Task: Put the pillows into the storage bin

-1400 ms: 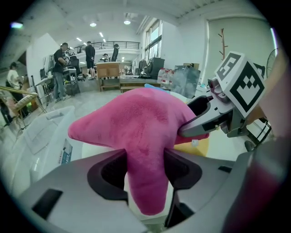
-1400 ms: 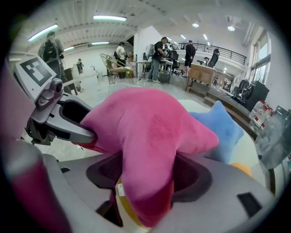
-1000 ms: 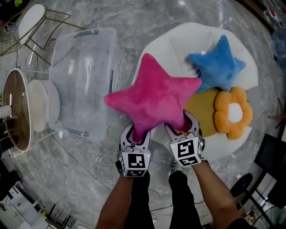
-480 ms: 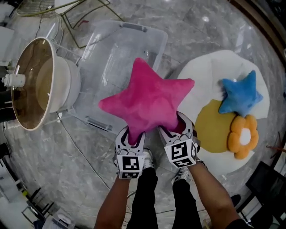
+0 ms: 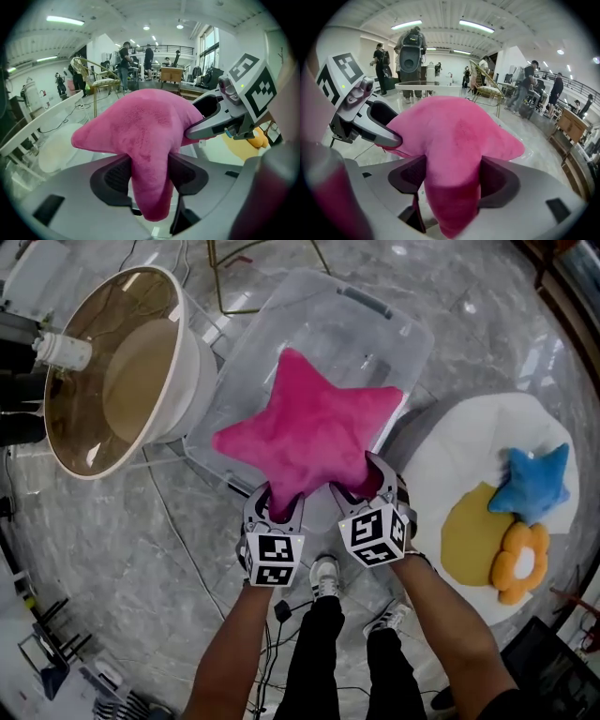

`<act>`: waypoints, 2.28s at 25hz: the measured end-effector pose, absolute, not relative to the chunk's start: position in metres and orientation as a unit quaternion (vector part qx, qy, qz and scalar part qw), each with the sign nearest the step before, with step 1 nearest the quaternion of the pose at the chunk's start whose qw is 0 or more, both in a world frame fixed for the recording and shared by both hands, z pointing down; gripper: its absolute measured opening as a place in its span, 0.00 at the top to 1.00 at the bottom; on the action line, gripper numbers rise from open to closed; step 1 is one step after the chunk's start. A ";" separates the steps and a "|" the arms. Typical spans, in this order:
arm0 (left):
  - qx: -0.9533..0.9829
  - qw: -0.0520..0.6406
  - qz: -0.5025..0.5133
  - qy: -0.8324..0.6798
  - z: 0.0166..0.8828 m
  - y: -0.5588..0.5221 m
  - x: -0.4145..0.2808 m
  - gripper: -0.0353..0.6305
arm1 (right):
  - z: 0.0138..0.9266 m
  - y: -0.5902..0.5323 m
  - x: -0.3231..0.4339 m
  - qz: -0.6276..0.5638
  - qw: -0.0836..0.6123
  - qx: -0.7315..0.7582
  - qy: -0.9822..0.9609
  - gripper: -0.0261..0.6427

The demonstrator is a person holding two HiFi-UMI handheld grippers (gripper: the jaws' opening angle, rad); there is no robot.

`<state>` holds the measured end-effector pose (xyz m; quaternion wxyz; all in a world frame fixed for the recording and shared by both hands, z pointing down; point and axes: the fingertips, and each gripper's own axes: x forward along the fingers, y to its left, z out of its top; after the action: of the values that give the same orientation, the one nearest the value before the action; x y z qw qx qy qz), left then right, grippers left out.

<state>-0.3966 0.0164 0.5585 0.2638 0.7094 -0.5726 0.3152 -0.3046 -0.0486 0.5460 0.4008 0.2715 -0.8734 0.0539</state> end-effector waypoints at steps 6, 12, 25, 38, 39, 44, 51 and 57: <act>0.707 0.272 0.315 -0.572 0.571 -0.004 -0.432 0.56 | 0.561 -0.071 -0.340 0.059 0.407 0.259 -0.874 0.42; 0.685 0.298 0.323 -0.581 0.593 -0.019 -0.465 0.45 | 0.576 -0.091 -0.361 0.048 0.428 0.253 -0.866 0.13; 0.697 0.246 0.317 -0.594 0.552 -0.016 -0.443 0.42 | 0.520 -0.072 -0.358 0.038 0.380 0.268 -0.885 0.07; 0.743 0.193 0.321 -0.555 0.516 -0.036 -0.317 0.42 | 0.486 -0.071 -0.220 0.074 0.340 0.360 -0.866 0.07; 0.749 0.190 0.323 -0.546 0.516 -0.038 -0.300 0.42 | 0.487 -0.071 -0.199 0.080 0.340 0.372 -0.860 0.07; 0.796 0.167 0.337 -0.475 0.523 -0.045 -0.179 0.42 | 0.498 -0.060 -0.072 0.112 0.345 0.446 -0.818 0.07; 0.844 0.152 0.347 -0.380 0.539 -0.024 0.015 0.42 | 0.526 -0.005 0.134 0.171 0.353 0.543 -0.742 0.07; 0.871 0.137 0.364 -0.300 0.561 0.027 0.169 0.42 | 0.550 0.077 0.288 0.243 0.329 0.625 -0.665 0.07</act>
<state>0.1690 0.0270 0.5609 0.1365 0.8712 -0.2998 0.3640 0.2877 0.0766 0.5502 0.3295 0.6249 -0.6647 0.2433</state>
